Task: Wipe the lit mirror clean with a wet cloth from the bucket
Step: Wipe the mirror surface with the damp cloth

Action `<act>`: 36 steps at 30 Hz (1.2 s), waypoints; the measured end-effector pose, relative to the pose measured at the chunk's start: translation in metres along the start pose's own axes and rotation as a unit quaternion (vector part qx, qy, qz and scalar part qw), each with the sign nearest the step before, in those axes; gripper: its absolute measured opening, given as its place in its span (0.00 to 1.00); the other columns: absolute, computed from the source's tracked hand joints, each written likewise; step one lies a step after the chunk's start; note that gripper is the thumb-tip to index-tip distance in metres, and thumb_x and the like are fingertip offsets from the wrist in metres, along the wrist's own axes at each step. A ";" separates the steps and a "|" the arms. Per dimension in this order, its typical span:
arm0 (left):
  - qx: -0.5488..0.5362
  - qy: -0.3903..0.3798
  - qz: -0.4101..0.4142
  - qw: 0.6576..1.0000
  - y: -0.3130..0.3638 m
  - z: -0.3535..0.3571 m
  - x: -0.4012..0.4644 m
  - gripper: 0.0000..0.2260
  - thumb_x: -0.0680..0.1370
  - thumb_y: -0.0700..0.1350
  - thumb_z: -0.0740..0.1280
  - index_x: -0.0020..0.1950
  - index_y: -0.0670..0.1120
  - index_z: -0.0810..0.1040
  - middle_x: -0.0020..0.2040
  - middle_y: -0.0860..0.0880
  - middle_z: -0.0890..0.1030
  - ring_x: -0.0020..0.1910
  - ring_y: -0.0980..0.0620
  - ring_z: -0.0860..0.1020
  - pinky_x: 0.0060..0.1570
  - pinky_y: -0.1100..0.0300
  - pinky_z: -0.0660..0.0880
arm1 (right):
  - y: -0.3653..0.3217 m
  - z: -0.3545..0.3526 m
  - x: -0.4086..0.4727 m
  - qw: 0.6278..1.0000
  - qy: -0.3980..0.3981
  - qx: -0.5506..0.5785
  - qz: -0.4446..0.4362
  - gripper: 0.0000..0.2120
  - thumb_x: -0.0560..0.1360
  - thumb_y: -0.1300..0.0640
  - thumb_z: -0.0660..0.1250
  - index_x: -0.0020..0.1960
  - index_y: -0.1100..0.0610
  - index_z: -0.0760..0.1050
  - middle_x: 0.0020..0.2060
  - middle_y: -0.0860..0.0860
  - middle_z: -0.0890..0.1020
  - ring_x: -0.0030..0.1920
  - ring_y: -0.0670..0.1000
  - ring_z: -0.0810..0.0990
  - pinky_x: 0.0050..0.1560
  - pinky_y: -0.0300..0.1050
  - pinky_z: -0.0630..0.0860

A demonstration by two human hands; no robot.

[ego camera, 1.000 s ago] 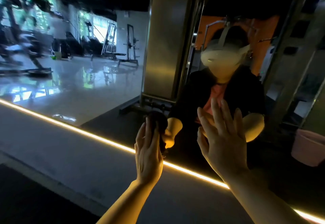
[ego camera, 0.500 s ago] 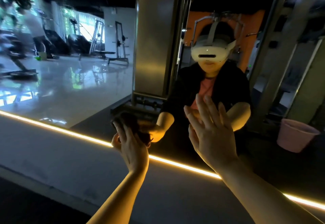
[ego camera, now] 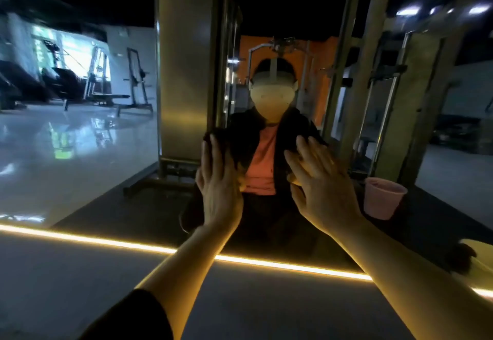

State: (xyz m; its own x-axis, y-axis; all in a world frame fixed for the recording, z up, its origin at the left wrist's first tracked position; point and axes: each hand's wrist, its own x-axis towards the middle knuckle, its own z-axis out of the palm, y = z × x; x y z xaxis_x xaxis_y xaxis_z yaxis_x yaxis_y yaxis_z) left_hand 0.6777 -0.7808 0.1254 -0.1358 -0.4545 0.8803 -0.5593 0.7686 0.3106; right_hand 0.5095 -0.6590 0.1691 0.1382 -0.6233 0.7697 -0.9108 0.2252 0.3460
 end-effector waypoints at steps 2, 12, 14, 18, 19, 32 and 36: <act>0.009 -0.036 0.077 0.996 0.016 0.020 -0.027 0.36 0.76 0.33 0.60 0.81 0.47 0.48 0.81 0.47 0.41 0.79 0.47 0.40 0.73 0.46 0.56 | 0.000 0.000 -0.002 1.000 -0.009 -0.009 -0.014 0.31 0.76 0.50 0.65 0.77 0.54 0.64 0.78 0.58 0.59 0.78 0.59 0.56 0.75 0.64 0.58; 0.025 0.058 -0.015 0.998 0.067 0.003 0.100 0.30 0.81 0.47 0.61 0.80 0.44 0.52 0.81 0.45 0.44 0.79 0.48 0.41 0.71 0.54 0.48 | 0.059 -0.029 0.045 0.998 0.044 -0.027 0.025 0.28 0.80 0.47 0.54 0.78 0.55 0.62 0.77 0.59 0.61 0.78 0.60 0.58 0.74 0.63 0.58; 0.034 0.036 0.052 0.997 0.069 0.015 0.077 0.30 0.81 0.46 0.61 0.81 0.45 0.51 0.81 0.46 0.44 0.79 0.48 0.43 0.72 0.53 0.49 | 0.059 -0.022 0.038 0.999 0.046 -0.021 0.015 0.28 0.80 0.47 0.54 0.78 0.56 0.61 0.78 0.59 0.59 0.78 0.60 0.56 0.74 0.64 0.58; 0.036 0.014 0.133 0.990 0.059 0.014 0.071 0.30 0.81 0.45 0.62 0.80 0.46 0.53 0.81 0.48 0.45 0.80 0.48 0.45 0.70 0.52 0.54 | 0.069 -0.022 0.037 0.997 0.065 -0.041 -0.011 0.27 0.79 0.48 0.55 0.77 0.56 0.64 0.78 0.58 0.61 0.77 0.59 0.60 0.75 0.63 0.57; 0.038 0.027 0.108 0.993 0.062 0.008 0.088 0.30 0.81 0.45 0.62 0.80 0.46 0.53 0.81 0.47 0.45 0.79 0.49 0.44 0.70 0.54 0.52 | 0.074 -0.025 0.043 0.996 0.072 -0.053 -0.012 0.27 0.80 0.48 0.55 0.77 0.56 0.64 0.77 0.58 0.62 0.77 0.59 0.61 0.75 0.63 0.56; 0.059 0.068 0.106 0.990 0.075 -0.015 0.153 0.31 0.80 0.45 0.63 0.80 0.46 0.52 0.81 0.45 0.49 0.79 0.47 0.47 0.69 0.52 0.56 | 0.098 -0.032 0.075 0.985 0.165 -0.056 -0.007 0.26 0.81 0.47 0.57 0.76 0.56 0.65 0.75 0.58 0.66 0.75 0.59 0.64 0.75 0.62 0.55; 0.030 0.101 0.024 0.994 0.109 -0.020 0.186 0.30 0.80 0.44 0.59 0.80 0.46 0.50 0.81 0.44 0.46 0.79 0.46 0.46 0.71 0.49 0.54 | 0.105 -0.035 0.086 0.982 0.180 -0.059 0.011 0.25 0.82 0.48 0.57 0.77 0.56 0.64 0.76 0.59 0.65 0.76 0.59 0.63 0.75 0.62 0.55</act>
State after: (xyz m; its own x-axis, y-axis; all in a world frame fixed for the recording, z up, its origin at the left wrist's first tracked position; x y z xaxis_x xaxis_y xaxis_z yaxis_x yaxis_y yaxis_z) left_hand 0.6078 -0.7732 0.3303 0.0000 -0.3135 0.9496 -0.6039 0.7568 0.2499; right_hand 0.4396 -0.6628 0.2900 0.2673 -0.3170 0.9100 -0.8667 0.3337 0.3708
